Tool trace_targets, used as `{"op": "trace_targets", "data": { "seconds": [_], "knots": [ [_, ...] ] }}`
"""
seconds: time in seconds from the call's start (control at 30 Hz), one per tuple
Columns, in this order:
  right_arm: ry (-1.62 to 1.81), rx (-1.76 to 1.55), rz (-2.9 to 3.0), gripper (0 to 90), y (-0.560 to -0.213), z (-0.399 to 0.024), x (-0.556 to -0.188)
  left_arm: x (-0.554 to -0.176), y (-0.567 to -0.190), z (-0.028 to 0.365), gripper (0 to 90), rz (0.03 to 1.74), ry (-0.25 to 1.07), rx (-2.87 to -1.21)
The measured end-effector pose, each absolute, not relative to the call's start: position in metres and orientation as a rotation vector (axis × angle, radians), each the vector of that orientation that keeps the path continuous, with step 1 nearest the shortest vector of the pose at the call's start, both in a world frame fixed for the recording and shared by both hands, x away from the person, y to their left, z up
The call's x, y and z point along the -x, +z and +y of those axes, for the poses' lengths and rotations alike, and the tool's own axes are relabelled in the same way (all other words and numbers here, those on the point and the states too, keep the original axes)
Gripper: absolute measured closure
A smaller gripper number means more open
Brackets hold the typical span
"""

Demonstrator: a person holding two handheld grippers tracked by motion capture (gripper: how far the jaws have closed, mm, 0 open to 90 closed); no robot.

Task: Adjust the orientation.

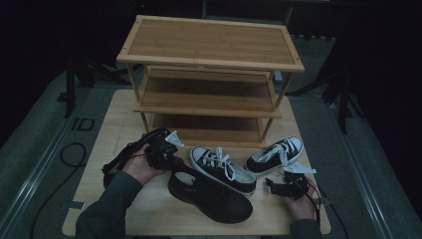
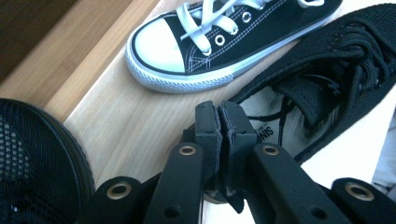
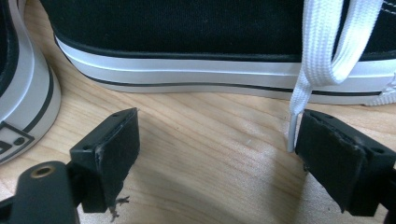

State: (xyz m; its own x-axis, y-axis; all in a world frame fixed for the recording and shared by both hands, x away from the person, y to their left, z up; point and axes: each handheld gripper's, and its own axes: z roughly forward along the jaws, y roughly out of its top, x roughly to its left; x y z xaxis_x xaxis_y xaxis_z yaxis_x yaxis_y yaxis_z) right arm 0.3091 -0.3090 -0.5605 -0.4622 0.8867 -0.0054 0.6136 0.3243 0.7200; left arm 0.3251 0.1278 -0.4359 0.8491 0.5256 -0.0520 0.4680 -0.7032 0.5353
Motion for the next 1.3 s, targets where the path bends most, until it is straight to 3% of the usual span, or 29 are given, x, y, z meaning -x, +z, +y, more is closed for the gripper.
{"op": "trace_targets", "data": {
  "seconds": [1.1, 1.3],
  "knots": [
    [0.928, -1.323, 2.196, 13.6, -0.561, -0.309, -0.309, -0.301, -0.433, 0.212, 86.3, 0.904, 0.192, -2.487],
    [0.928, -1.323, 2.196, 13.6, -0.561, -0.309, -0.309, -0.304, -0.429, 0.200, 73.0, 0.844, 0.210, -2.473]
  ]
}}
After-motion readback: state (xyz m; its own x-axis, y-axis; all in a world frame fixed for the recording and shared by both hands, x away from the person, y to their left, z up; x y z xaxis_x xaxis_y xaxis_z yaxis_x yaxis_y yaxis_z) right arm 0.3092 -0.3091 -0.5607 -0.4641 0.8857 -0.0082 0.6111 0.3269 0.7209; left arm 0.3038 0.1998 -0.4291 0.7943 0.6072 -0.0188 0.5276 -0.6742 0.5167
